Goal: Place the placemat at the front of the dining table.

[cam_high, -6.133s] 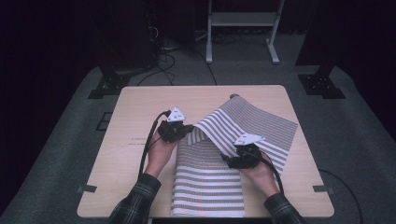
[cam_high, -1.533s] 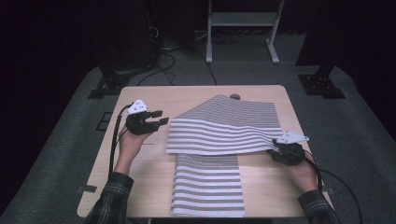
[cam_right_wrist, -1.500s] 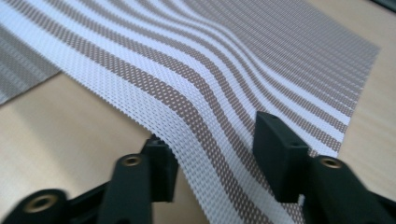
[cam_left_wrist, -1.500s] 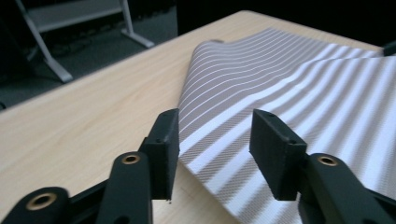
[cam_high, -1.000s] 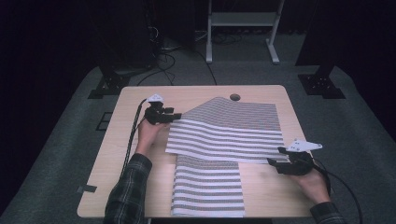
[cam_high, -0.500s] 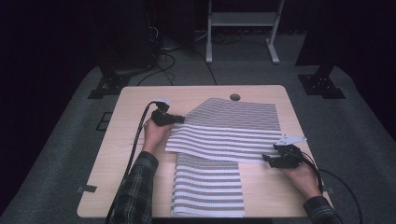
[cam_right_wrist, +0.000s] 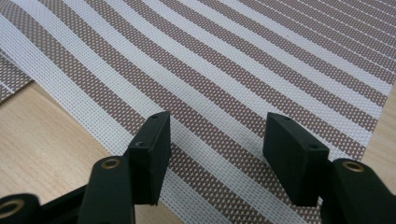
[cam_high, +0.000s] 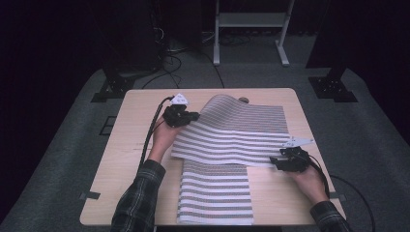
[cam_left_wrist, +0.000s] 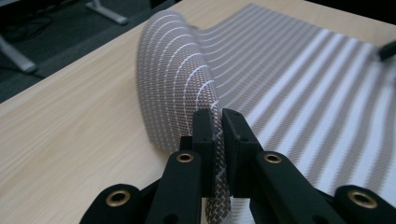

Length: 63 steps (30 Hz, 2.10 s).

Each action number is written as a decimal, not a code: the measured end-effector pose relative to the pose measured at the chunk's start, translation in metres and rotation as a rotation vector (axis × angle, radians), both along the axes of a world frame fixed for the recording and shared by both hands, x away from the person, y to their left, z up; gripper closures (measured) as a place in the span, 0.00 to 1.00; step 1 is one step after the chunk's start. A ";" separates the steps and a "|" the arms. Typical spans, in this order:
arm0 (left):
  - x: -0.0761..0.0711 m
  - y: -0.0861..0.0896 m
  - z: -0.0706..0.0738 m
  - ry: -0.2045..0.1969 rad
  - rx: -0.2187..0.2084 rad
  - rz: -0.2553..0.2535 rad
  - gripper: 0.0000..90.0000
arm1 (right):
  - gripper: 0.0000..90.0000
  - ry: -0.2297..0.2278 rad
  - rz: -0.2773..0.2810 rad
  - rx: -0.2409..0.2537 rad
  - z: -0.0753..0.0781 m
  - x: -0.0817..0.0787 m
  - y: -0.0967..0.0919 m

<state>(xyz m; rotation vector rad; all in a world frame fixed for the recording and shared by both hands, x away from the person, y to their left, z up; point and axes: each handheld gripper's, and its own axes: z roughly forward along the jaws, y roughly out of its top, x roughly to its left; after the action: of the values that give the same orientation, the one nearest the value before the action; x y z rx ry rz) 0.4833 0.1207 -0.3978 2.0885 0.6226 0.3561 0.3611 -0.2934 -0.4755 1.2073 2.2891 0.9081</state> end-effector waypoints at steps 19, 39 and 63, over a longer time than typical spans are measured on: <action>-0.010 -0.006 -0.005 -0.101 0.052 0.070 0.34 | 0.45 0.004 0.002 -0.031 0.002 0.003 0.005; -0.070 0.077 -0.023 0.047 -0.010 0.088 0.61 | 0.81 -0.027 -0.045 -0.015 0.012 -0.011 -0.018; -0.082 0.063 -0.072 0.151 0.149 0.088 0.78 | 1.00 -0.012 -0.036 -0.109 0.004 -0.009 -0.013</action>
<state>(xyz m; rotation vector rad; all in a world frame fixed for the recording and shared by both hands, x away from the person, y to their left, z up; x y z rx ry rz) 0.4009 0.1840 -0.4695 2.2499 0.8005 0.3046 0.3520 -0.3062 -0.4716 1.1892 2.2684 0.7654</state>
